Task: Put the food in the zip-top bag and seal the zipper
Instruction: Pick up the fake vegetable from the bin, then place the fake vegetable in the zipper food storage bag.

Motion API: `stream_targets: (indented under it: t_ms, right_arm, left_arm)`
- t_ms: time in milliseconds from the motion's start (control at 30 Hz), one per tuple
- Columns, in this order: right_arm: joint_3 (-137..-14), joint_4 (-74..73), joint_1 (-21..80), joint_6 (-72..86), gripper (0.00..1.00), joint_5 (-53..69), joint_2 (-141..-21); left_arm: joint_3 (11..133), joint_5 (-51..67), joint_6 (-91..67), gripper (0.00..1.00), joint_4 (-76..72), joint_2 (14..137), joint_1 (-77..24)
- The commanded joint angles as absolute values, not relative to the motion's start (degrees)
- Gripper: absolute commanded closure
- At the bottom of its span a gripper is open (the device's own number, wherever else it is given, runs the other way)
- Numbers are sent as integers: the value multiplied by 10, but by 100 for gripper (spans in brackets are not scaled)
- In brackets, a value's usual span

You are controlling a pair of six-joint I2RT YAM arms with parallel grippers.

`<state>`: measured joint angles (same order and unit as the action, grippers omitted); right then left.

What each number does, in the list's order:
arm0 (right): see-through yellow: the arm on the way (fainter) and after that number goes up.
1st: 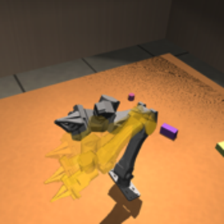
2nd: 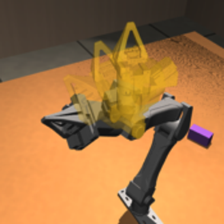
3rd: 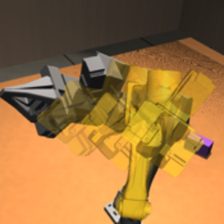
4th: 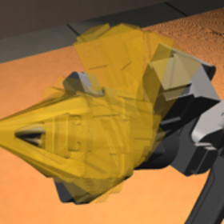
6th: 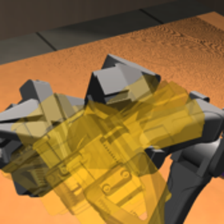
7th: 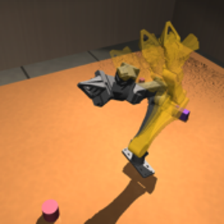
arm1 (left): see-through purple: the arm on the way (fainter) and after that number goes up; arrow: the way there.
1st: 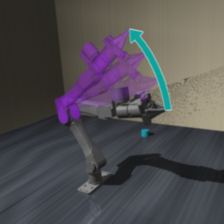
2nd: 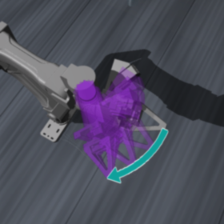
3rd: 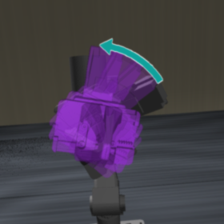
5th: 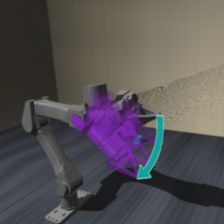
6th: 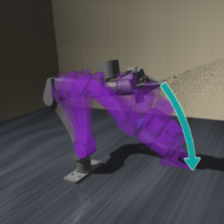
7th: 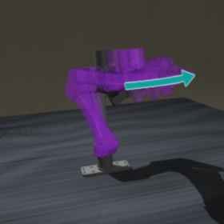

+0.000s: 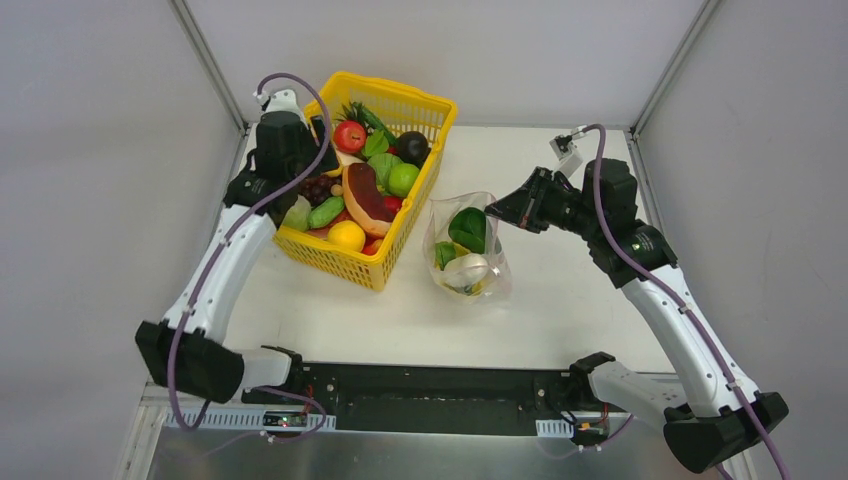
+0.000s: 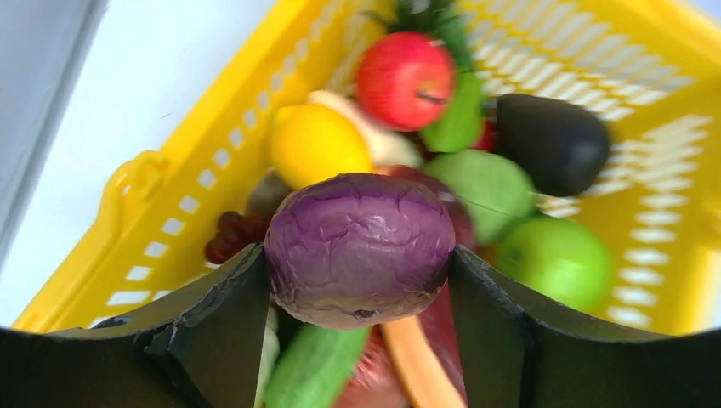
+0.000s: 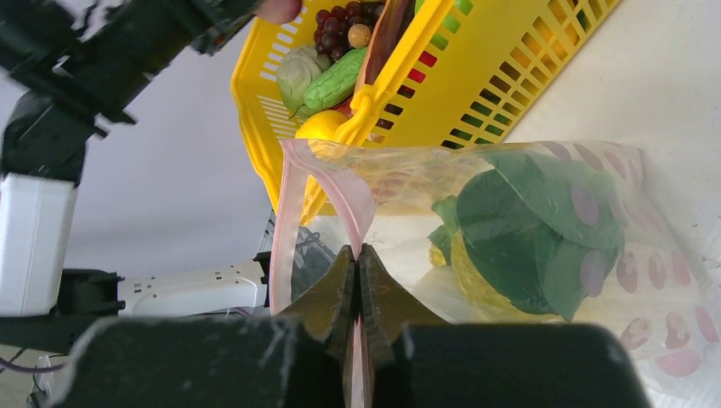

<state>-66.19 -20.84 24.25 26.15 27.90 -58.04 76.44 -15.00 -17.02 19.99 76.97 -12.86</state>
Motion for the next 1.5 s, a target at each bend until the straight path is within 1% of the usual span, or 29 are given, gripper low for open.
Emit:
stream_targets:
  t_ms: [0,67,233,300,400,533,700,833,1033,1067,1200,1233,1300,1367,1467]
  right_arm:
    - [-662,-163,241,270,97,286,-573]
    - [-661,-161,241,271,97,283,-574]
    - [-660,-158,241,275,97,283,-577]
    - [-661,-158,241,276,97,283,-578]
    - [-659,-155,242,280,97,281,-576]
    - [-656,-153,242,284,97,278,-573]
    - [-655,-152,241,287,97,279,-572]
    - [-657,-152,241,286,97,280,-571]
    - [-658,-154,241,285,97,281,-568]
    - [-659,-155,242,284,97,280,-567]
    - [-662,-161,242,279,96,277,-565]
    - [-663,-162,241,278,96,277,-565]
    - [-662,-161,241,277,96,277,-566]
    - [-661,-161,242,276,96,278,-566]
    - [-660,-161,241,275,96,279,-568]
  left_arm:
    - [764,-42,-186,70,188,670,-168]
    - [768,-14,-186,70,189,649,-192]
    - [781,116,-186,70,173,628,-262]
    - [790,174,-187,70,158,634,-289]
    - [820,226,-158,70,165,656,-348]
    - [843,240,-109,69,185,678,-413]
    - [852,254,-78,66,192,700,-457]
    - [871,233,-43,64,222,727,-485]
    - [899,172,-17,51,259,772,-502]
    - [907,160,-15,44,269,778,-505]
    - [916,125,-12,26,276,781,-512]
    - [914,117,-13,17,273,778,-512]
    - [910,103,-14,11,265,769,-512]
    - [908,92,-12,2,263,760,-512]
    - [901,83,-11,1,258,748,-512]
